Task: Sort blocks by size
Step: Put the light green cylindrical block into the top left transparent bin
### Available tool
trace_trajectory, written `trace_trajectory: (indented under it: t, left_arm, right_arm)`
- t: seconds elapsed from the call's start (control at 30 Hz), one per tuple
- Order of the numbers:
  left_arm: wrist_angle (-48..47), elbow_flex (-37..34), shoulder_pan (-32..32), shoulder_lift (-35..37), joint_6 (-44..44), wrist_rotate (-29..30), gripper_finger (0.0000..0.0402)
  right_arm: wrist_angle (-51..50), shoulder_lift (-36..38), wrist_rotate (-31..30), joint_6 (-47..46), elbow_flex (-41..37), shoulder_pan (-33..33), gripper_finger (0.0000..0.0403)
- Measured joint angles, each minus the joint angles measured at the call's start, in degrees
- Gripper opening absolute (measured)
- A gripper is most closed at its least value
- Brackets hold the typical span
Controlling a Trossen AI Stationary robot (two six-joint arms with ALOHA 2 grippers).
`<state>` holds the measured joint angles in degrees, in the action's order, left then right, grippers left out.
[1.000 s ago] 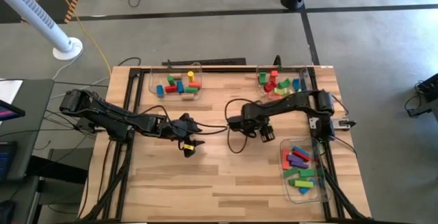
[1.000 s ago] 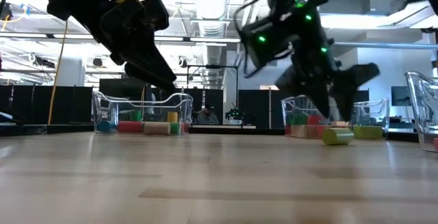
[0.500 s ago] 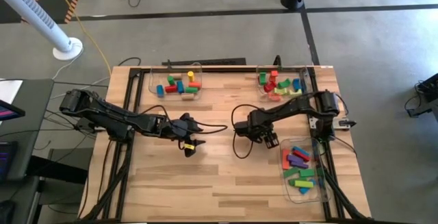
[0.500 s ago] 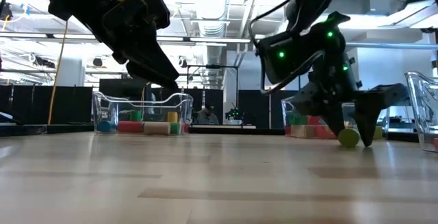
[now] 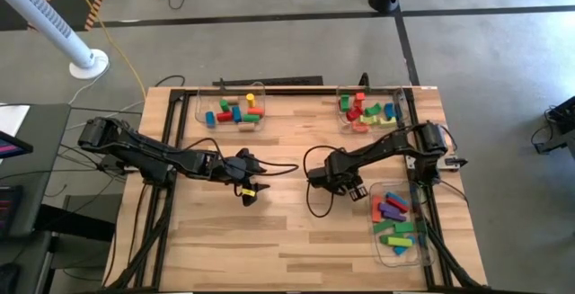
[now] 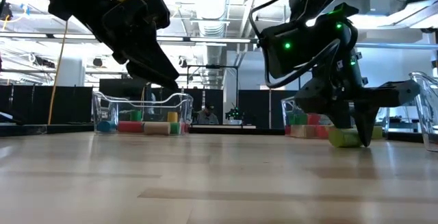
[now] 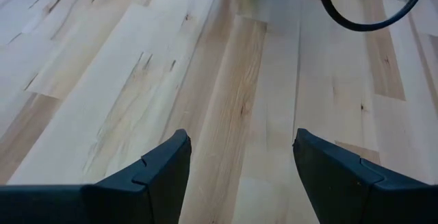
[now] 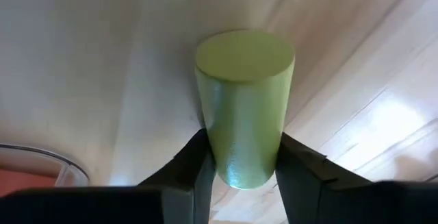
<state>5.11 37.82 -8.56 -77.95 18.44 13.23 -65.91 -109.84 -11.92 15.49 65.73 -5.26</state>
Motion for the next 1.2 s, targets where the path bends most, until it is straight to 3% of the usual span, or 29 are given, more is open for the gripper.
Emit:
trace_trajectory:
  t: [0.33,0.7,0.9,1.2]
  left_arm:
    - [1.9,0.0,0.0,0.0,-2.3,0.0,0.0248]
    - [4.2,0.0,0.0,0.0,-13.2,0.0,0.0248]
    - [10.4,0.0,-1.5,0.0,-20.0,0.0,0.0248]
    - [20.3,0.0,-6.0,0.0,-35.5,2.2,0.0248]
  right_arm:
    - [-0.2,-0.1,0.0,-2.2,2.4,0.0,0.0153]
    - [-0.7,-0.1,0.0,-2.1,19.4,-3.4,0.0154]
    - [1.5,-0.1,0.0,-2.1,28.2,-5.7,0.0154]
    - [9.0,-0.1,0.0,-0.7,33.6,-8.1,0.0154]
